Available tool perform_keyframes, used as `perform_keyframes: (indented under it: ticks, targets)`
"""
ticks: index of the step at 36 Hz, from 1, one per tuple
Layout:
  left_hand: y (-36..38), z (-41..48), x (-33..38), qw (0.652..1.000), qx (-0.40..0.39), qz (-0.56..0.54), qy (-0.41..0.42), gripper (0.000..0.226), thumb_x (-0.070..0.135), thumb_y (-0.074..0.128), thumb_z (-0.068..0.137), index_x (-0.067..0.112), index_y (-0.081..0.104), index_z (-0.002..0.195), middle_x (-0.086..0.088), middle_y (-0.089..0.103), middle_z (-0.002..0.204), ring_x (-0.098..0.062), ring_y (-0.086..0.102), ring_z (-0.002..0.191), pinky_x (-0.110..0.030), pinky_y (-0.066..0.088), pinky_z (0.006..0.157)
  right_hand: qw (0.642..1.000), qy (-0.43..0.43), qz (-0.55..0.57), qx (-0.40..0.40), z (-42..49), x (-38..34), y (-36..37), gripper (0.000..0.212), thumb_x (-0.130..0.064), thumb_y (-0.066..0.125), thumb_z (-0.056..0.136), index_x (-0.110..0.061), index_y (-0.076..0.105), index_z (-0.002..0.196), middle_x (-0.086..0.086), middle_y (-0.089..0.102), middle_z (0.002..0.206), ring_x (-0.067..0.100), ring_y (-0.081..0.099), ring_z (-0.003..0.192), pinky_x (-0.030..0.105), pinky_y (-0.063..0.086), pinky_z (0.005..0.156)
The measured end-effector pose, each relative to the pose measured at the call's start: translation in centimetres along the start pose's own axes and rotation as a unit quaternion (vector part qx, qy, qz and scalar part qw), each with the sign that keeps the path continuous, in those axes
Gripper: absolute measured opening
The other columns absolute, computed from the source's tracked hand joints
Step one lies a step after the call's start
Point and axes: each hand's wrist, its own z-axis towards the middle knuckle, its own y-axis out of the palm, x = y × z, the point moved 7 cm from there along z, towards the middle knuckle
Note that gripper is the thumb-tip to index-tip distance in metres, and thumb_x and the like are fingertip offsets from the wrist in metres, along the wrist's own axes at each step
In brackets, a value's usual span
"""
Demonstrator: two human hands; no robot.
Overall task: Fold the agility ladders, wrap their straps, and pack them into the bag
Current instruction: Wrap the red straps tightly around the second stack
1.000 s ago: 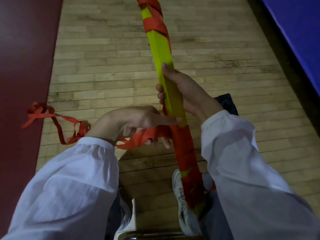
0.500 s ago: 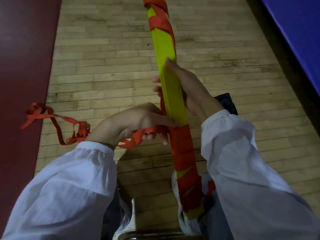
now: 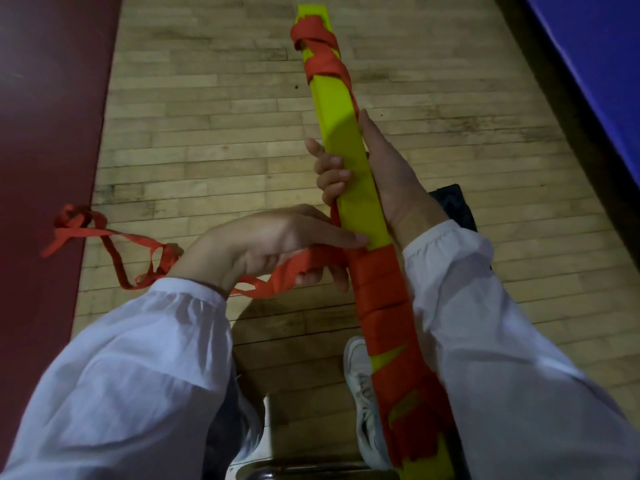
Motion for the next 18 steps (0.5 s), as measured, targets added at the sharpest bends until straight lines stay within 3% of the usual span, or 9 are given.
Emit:
perform_keyframes:
  ticks: [5, 7, 10, 18]
  targets:
    - [-0.2, 0.2, -0.8, 0.999, 0.001, -0.009, -0.035, 0.028, 0.033, 0.059, 0.086, 0.011, 0.074, 0.078, -0.017, 0.072, 0.080, -0.012, 0.058, 0.042, -0.017, 0.046, 0.040, 0.998, -0.016, -0.052, 0.011, -0.1, -0.3, 0.0, 0.070, -0.070, 0.023, 0.093, -0.008, 0.055, 0.090, -0.004, 0.042, 0.052, 0.005, 0.038, 0.039, 0.018, 0.035, 0.040]
    - [-0.7, 0.3, -1.1, 0.998, 0.034, 0.015, -0.049, 0.029, 0.035, 0.059, 0.089, 0.012, 0.074, 0.081, -0.022, 0.071, 0.089, -0.009, 0.060, 0.044, -0.017, 0.048, 0.040, 0.997, -0.020, -0.078, 0.013, -0.2, -0.5, 0.1, 0.068, -0.069, 0.023, 0.094, -0.009, 0.053, 0.087, -0.003, 0.042, 0.053, 0.006, 0.038, 0.040, 0.019, 0.035, 0.041]
    - [-1.0, 0.5, -1.5, 0.996, 0.039, 0.027, -0.077, 0.043, 0.039, 0.058, 0.088, -0.001, 0.070, 0.099, -0.032, 0.067, 0.102, -0.012, 0.059, 0.043, -0.020, 0.047, 0.039, 0.992, -0.023, -0.119, 0.025, -0.3, -0.4, 0.2, 0.067, -0.070, 0.022, 0.093, -0.010, 0.051, 0.085, -0.003, 0.042, 0.053, 0.007, 0.036, 0.042, 0.020, 0.034, 0.042]
    - [-1.4, 0.5, -1.8, 0.991, 0.071, 0.060, -0.098, 0.046, 0.040, 0.056, 0.092, -0.003, 0.068, 0.101, -0.026, 0.071, 0.092, -0.013, 0.052, 0.038, -0.018, 0.042, 0.038, 0.962, -0.036, -0.246, 0.110, 0.3, -0.1, -0.4, 0.065, -0.070, 0.023, 0.093, -0.011, 0.047, 0.078, 0.001, 0.041, 0.053, 0.012, 0.037, 0.041, 0.021, 0.034, 0.045]
